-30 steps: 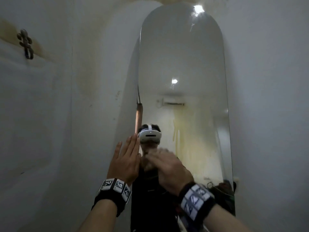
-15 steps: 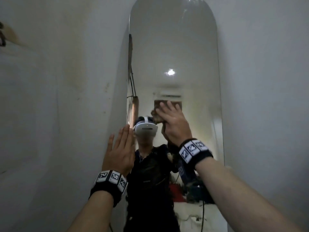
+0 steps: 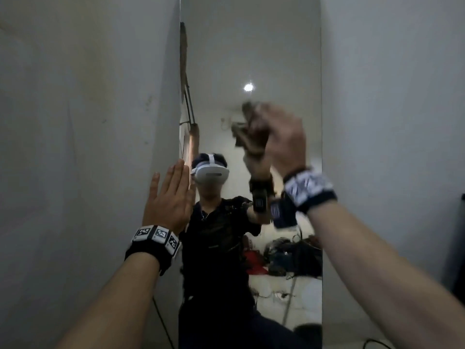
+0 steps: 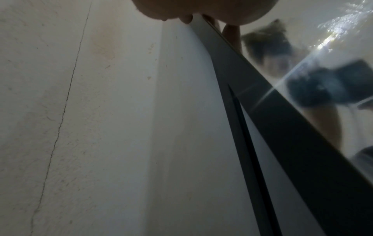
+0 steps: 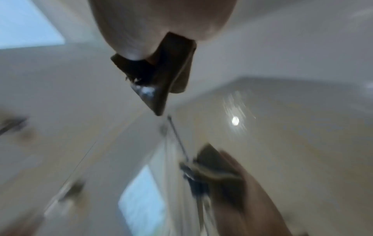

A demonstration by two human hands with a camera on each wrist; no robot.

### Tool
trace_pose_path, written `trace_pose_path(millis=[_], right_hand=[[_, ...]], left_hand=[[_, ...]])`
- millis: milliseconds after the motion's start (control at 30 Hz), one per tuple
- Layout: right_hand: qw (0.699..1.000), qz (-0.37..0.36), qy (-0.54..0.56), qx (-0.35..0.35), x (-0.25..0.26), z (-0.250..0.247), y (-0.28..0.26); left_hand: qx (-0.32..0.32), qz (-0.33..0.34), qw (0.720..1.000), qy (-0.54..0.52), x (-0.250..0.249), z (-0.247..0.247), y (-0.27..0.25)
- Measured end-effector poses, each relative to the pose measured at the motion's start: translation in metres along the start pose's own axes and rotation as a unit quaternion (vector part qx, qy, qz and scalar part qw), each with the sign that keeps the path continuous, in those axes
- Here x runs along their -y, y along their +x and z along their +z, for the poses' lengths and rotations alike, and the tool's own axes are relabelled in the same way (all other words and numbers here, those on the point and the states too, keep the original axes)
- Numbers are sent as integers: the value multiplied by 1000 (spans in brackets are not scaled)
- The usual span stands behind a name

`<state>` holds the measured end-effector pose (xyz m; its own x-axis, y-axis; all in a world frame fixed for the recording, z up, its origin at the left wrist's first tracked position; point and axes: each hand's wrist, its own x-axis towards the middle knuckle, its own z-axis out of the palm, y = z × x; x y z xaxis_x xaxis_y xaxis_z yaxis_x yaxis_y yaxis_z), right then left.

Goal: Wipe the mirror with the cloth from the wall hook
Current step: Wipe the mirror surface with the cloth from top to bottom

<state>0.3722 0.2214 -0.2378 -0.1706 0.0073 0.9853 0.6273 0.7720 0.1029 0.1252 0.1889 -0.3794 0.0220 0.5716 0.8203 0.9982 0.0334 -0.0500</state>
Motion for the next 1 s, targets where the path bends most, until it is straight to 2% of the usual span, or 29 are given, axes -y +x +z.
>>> trace_pose_path(millis=[33, 67, 133, 167, 200, 233, 333, 433, 533, 633, 700, 767, 833, 867, 933, 1000], right_hand=[[999, 11, -29, -12, -12, -1, 39], [998, 21, -64, 7, -22, -1, 73], [989, 38, -95, 108, -40, 12, 106], [981, 52, -91, 163, -46, 21, 103], [974, 69, -83, 197, -49, 28, 91], [973, 83, -70, 201, -50, 33, 70], [986, 50, -51, 148, -44, 40, -20], [990, 14, -13, 137, -39, 32, -108], [980, -32, 24, 194, -26, 9, -184], [963, -77, 49, 252, -25, -8, -211], [971, -66, 63, 220, -23, -20, -187], [992, -7, 72, 108, -24, -31, -131], [999, 32, 24, -16, -45, -37, -50], [998, 37, -12, -44, -63, -36, -8], [994, 72, -83, -11, -92, -31, 58], [984, 109, -101, 96, -105, -19, 82]], left_hand=[[-1, 0, 1000, 2, 0, 1, 0], [-4, -1, 1000, 3, 1, 1, 0], [-6, -3, 1000, 6, 1, 2, 0], [-6, -4, 1000, 8, 0, 2, 0], [-6, -6, 1000, 10, -1, 2, -1], [-8, -8, 1000, 12, -1, 3, -1], [-2, -16, 1000, 10, -3, 3, 1], [2, -21, 1000, 9, -4, 5, 0], [2, -21, 1000, 6, -3, 6, 0], [-5, -21, 1000, 1, -3, 7, -1], [-12, -21, 1000, -6, -3, 7, -2], [-15, -17, 1000, -11, -2, 6, -2], [-16, -12, 1000, -9, -1, 6, -2], [-13, -13, 1000, -10, -1, 6, -2], [-7, -18, 1000, -12, -2, 6, -2], [-5, -19, 1000, -6, -2, 6, -2]])
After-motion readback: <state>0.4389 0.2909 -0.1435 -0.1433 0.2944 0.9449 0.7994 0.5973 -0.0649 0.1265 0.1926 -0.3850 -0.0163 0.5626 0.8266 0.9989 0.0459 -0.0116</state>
